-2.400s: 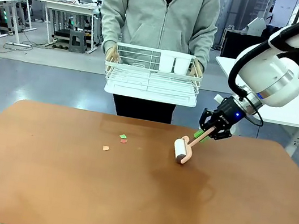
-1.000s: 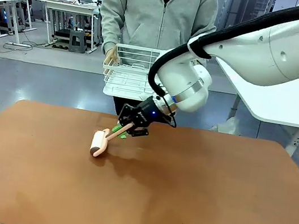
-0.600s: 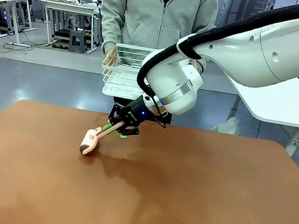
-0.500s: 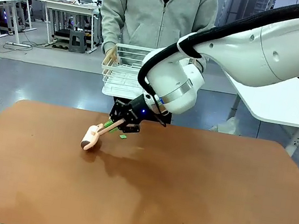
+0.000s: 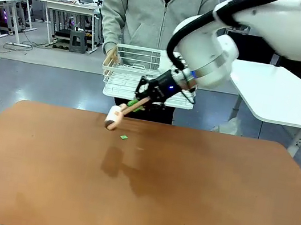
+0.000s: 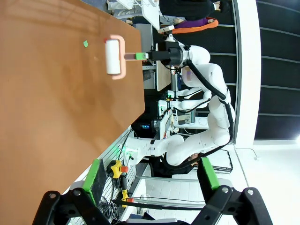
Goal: Clean the table.
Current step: Clean the table with the Lint Roller when the human lifts the Dish drying rack.
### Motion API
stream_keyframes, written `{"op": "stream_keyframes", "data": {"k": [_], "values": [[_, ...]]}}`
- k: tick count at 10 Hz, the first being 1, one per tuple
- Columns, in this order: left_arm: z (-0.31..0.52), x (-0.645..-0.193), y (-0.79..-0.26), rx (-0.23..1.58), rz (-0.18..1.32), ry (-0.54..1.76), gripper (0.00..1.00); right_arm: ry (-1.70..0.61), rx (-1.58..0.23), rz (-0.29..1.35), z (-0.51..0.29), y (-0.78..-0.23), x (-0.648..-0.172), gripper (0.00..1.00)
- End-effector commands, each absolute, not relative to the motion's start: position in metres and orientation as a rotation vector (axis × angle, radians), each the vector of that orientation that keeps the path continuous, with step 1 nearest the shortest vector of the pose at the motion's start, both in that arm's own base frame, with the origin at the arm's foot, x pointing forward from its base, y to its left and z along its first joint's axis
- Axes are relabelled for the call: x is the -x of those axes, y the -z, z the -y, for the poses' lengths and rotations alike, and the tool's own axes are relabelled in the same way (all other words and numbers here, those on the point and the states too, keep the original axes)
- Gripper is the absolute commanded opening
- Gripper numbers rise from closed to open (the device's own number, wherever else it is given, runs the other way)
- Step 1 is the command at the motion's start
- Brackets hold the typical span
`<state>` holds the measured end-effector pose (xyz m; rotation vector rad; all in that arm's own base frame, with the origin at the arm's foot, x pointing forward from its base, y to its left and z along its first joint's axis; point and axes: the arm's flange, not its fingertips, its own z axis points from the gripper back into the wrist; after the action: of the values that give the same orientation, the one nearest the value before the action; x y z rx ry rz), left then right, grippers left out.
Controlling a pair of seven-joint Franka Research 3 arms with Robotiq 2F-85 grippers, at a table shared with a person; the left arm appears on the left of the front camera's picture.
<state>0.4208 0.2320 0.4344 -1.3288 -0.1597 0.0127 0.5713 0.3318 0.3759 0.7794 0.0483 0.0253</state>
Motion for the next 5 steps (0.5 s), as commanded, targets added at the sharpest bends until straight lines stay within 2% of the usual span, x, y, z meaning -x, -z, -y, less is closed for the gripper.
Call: {"op": "stream_keyframes", "data": {"k": [1,3,5], "values": [[-0.233,-0.419,-0.435,1.319,0.159,-0.008,1.0,-0.088,-0.707,-0.183,-0.269,-0.397,-0.565,0.22],[-0.233,-0.419,-0.435,1.319,0.159,-0.008,1.0,-0.125,-0.634,-0.185,-0.197,-0.413,-0.565,0.22],[-0.233,-0.419,-0.435,1.319,0.159,-0.008,1.0,-0.07,-0.551,-0.167,-0.143,-0.419,-0.562,0.22]]}}
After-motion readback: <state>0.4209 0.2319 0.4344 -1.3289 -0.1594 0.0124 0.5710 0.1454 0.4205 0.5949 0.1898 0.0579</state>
